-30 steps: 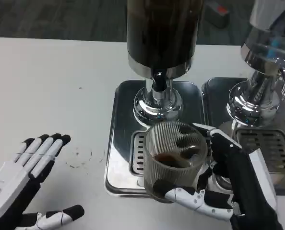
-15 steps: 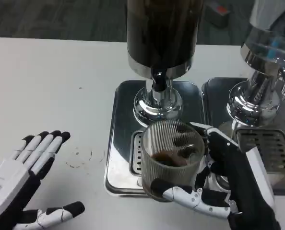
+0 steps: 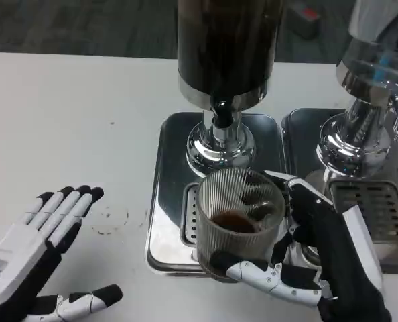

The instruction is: Grasp the cup under the faucet to collect the drink, then remove the cup.

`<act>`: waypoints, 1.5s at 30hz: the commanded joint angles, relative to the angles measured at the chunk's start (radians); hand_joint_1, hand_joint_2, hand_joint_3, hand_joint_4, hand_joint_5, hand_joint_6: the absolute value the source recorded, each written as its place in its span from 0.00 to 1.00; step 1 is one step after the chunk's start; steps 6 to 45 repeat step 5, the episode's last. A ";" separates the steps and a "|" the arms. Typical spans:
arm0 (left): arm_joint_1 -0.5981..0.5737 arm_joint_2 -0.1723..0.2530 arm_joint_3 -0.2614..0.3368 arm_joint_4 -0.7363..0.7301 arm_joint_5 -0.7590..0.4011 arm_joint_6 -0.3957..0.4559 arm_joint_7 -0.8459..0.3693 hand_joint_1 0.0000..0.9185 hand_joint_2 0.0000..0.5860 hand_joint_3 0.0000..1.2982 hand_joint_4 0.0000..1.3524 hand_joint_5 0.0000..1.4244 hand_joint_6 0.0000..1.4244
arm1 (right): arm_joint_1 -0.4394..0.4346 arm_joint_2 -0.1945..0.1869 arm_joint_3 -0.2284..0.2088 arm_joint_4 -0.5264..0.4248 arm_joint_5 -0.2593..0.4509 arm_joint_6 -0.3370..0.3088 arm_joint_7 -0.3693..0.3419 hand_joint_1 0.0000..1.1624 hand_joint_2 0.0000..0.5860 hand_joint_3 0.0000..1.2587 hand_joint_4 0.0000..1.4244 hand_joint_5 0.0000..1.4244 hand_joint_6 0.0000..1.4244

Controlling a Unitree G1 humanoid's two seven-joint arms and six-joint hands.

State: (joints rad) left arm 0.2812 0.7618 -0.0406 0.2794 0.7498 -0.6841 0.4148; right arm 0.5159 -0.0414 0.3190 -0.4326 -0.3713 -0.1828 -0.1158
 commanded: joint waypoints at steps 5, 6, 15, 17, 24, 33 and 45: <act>-0.007 -0.006 -0.015 0.006 -0.013 0.000 -0.015 0.00 0.17 0.00 0.00 0.00 0.00 | -0.014 0.005 -0.001 -0.024 -0.001 -0.009 -0.005 0.79 0.41 0.50 0.54 0.59 0.78; -0.007 -0.006 -0.015 0.006 -0.013 0.000 -0.015 0.00 0.17 0.00 0.00 0.00 0.00 | -0.014 0.005 -0.001 -0.024 -0.001 -0.009 -0.005 0.79 0.41 0.50 0.54 0.59 0.78; -0.007 -0.006 -0.015 0.006 -0.013 0.000 -0.015 0.00 0.17 0.00 0.00 0.00 0.00 | -0.014 0.005 -0.001 -0.024 -0.001 -0.009 -0.005 0.79 0.41 0.50 0.54 0.59 0.78; -0.007 -0.006 -0.015 0.006 -0.013 0.000 -0.015 0.00 0.17 0.00 0.00 0.00 0.00 | -0.014 0.005 -0.001 -0.024 -0.001 -0.009 -0.005 0.79 0.41 0.50 0.54 0.59 0.78; -0.007 -0.006 -0.015 0.006 -0.013 0.000 -0.015 0.00 0.17 0.00 0.00 0.00 0.00 | -0.014 0.005 -0.001 -0.024 -0.001 -0.009 -0.005 0.79 0.41 0.50 0.54 0.59 0.78; -0.007 -0.006 -0.015 0.006 -0.013 0.000 -0.015 0.00 0.17 0.00 0.00 0.00 0.00 | -0.014 0.005 -0.001 -0.024 -0.001 -0.009 -0.005 0.79 0.41 0.50 0.54 0.59 0.78; -0.007 -0.006 -0.015 0.006 -0.013 0.000 -0.015 0.00 0.17 0.00 0.00 0.00 0.00 | -0.014 0.005 -0.001 -0.024 -0.001 -0.009 -0.005 0.79 0.41 0.50 0.54 0.59 0.78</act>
